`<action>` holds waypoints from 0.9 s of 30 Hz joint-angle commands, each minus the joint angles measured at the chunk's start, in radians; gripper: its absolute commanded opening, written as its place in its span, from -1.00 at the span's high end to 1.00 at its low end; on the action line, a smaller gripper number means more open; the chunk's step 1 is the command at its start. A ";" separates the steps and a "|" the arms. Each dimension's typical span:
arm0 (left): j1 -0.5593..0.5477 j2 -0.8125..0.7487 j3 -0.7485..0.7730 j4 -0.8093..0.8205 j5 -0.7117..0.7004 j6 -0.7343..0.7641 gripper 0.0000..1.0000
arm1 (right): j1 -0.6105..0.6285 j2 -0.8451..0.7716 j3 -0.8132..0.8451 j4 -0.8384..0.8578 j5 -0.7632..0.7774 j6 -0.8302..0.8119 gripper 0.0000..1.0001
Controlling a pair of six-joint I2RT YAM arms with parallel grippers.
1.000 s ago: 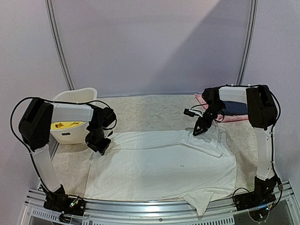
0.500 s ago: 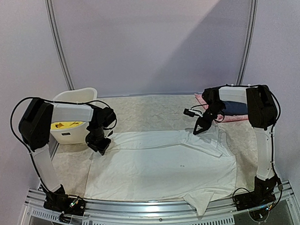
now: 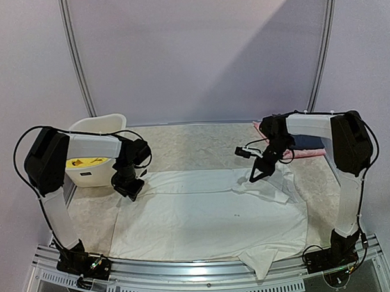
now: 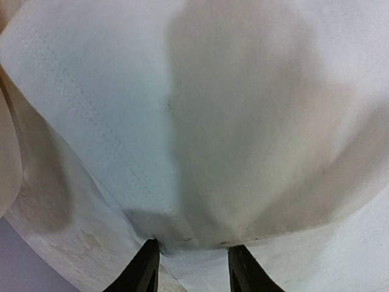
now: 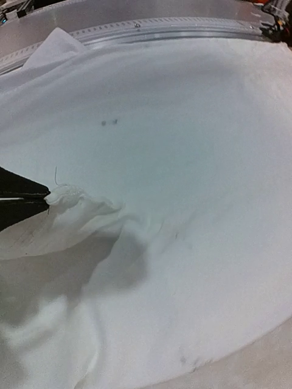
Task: Fold and stack the mixed laundry pile
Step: Pick up the 1/3-folded T-shirt from the center of the board.
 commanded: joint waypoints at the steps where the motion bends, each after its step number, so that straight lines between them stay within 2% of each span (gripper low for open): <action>1: 0.007 -0.025 0.004 0.017 -0.002 0.006 0.20 | 0.138 -0.134 -0.123 0.016 -0.058 0.058 0.69; 2: 0.006 -0.027 0.003 0.018 -0.003 0.006 0.20 | 0.161 -0.150 -0.149 0.027 -0.061 0.088 0.31; 4: 0.007 -0.030 0.002 0.018 -0.004 0.004 0.20 | 0.179 -0.171 -0.168 0.027 -0.071 0.109 0.15; 10: 0.007 -0.030 0.008 0.010 -0.007 0.009 0.20 | 0.167 -0.219 -0.054 -0.065 -0.026 0.085 0.15; 16: 0.006 -0.033 0.023 0.003 -0.001 0.007 0.21 | 0.071 -0.226 -0.007 -0.046 0.084 0.074 0.14; 21: -0.033 -0.119 0.049 0.027 -0.017 0.017 0.20 | 0.060 -0.292 -0.191 0.049 0.296 -0.014 0.05; 23: -0.053 -0.155 0.078 0.035 -0.027 0.020 0.19 | 0.065 -0.350 -0.274 0.103 0.331 -0.078 0.01; 27: -0.059 -0.133 0.142 0.011 -0.041 0.024 0.18 | 0.151 -0.488 -0.381 0.196 0.413 -0.212 0.04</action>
